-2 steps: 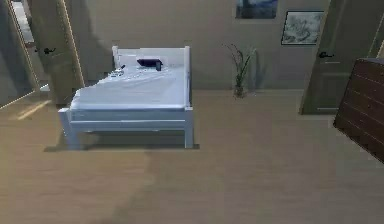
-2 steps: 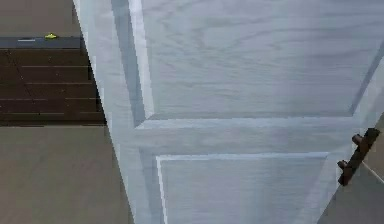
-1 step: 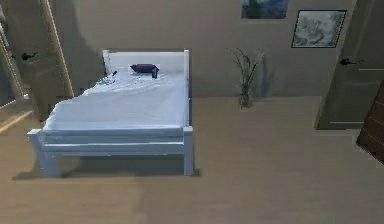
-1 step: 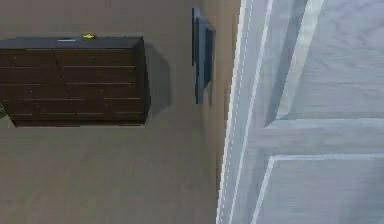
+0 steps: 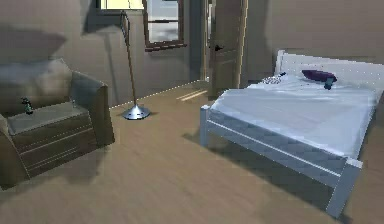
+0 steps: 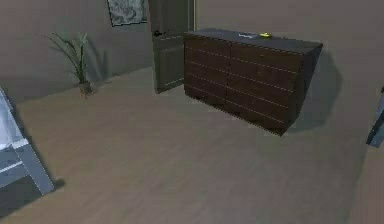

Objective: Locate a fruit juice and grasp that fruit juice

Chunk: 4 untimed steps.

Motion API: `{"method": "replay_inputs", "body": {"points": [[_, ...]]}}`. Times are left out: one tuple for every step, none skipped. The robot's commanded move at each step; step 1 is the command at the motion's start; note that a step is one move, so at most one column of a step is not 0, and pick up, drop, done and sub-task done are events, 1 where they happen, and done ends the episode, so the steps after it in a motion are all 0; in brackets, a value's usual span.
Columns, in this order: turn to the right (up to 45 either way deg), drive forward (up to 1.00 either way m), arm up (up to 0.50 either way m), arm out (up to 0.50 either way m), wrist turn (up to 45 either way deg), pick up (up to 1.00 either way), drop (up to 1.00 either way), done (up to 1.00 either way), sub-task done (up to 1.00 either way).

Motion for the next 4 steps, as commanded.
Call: {"method": "replay_inputs", "body": {"points": [[-6.0, 0.0, 0.0, 0.0, 0.0, 0.0, 0.0, 0.0, 0.0], [0.0, 1.0, 0.0, 0.0, 0.0, 0.0, 0.0, 0.0, 0.0], [0.0, 0.95, 0.0, 0.0, 0.0, 0.0, 0.0, 0.0, 0.0], [3.0, 0.0, 0.0, 0.0, 0.0, 0.0, 0.0, 0.0, 0.0]]}}
